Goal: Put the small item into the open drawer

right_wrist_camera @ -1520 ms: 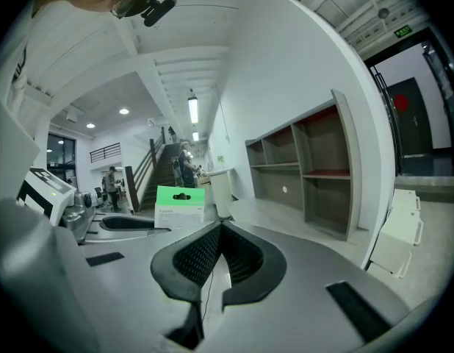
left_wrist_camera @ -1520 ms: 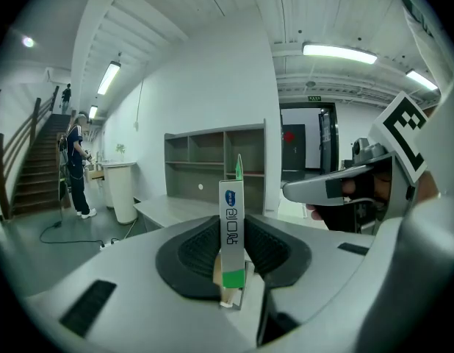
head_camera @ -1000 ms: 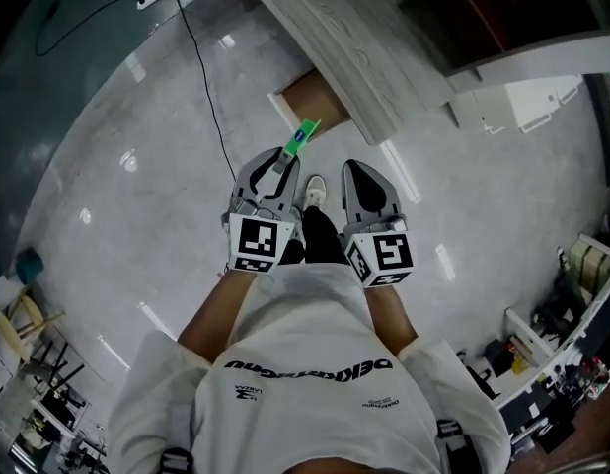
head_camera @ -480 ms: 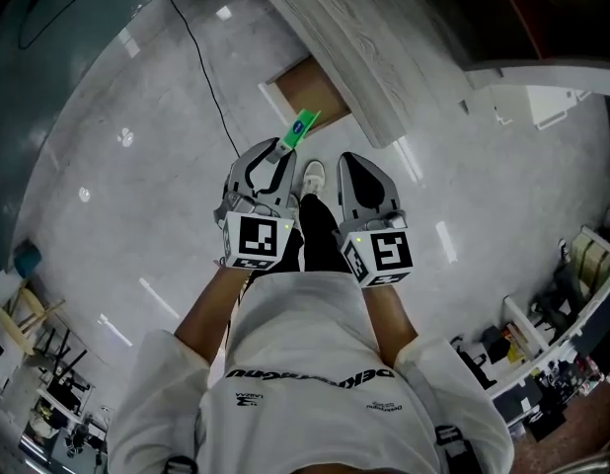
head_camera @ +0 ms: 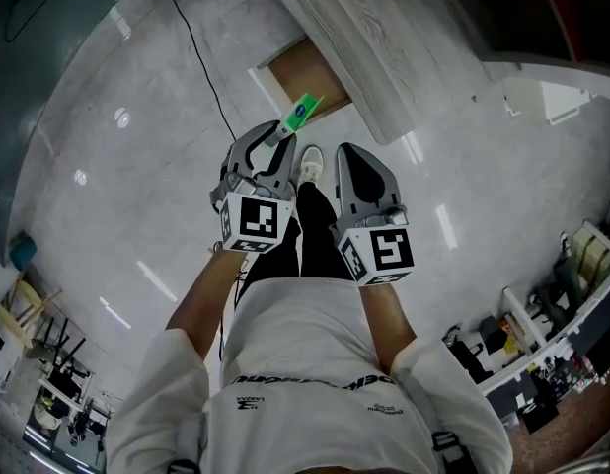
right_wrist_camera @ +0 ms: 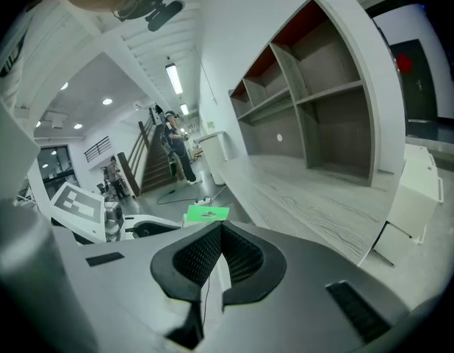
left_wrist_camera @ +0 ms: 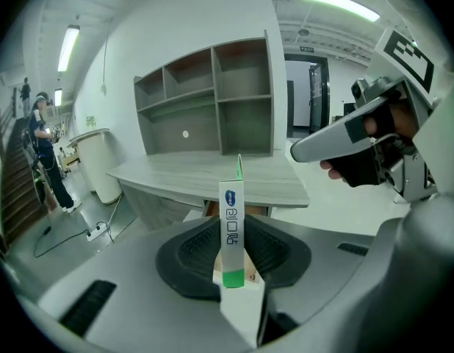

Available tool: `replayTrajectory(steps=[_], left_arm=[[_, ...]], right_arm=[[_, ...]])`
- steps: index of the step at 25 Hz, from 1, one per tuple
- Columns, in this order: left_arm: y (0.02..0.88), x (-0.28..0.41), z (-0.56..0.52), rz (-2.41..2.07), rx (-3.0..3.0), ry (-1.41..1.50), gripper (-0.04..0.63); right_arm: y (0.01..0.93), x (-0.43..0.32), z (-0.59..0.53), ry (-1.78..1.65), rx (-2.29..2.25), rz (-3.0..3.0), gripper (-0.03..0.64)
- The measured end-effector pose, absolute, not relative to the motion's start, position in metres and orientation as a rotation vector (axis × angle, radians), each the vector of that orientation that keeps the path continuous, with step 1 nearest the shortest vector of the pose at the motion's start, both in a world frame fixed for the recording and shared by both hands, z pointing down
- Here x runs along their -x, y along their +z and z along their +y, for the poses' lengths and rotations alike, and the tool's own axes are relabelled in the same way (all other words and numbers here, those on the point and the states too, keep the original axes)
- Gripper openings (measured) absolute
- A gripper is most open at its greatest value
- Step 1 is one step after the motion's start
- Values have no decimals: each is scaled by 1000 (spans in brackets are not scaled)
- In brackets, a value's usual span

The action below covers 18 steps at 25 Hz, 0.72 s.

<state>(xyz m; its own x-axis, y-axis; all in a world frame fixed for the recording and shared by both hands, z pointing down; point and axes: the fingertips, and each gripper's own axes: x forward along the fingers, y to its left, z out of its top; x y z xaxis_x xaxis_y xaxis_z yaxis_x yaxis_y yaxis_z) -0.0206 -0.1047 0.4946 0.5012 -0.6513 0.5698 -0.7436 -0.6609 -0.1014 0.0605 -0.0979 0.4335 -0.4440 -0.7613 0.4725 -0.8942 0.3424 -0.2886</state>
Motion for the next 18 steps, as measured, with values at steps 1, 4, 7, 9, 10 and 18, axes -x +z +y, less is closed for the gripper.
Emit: replayTrajectory(steps=[1, 4, 7, 9, 10, 18], left_arm=[[499, 19, -106, -1209, -2592, 894, 104], [517, 14, -108, -1184, -2609, 939, 104], [536, 15, -111, -1152, -2605, 964, 104], [546, 16, -114, -1139, -2603, 972, 104], [549, 17, -115, -1135, -2603, 977, 104], [576, 11, -125, -1096, -2595, 1009, 104]], right_arm=[[438, -62, -98, 758, -1489, -2352, 29], [452, -68, -98, 773, -1491, -2339, 29], [464, -69, -99, 787, -1497, -2326, 29], [470, -69, -99, 794, -1496, -2322, 29], [473, -69, -99, 800, -1497, -2319, 28], [494, -70, -101, 819, -1466, -2314, 29]])
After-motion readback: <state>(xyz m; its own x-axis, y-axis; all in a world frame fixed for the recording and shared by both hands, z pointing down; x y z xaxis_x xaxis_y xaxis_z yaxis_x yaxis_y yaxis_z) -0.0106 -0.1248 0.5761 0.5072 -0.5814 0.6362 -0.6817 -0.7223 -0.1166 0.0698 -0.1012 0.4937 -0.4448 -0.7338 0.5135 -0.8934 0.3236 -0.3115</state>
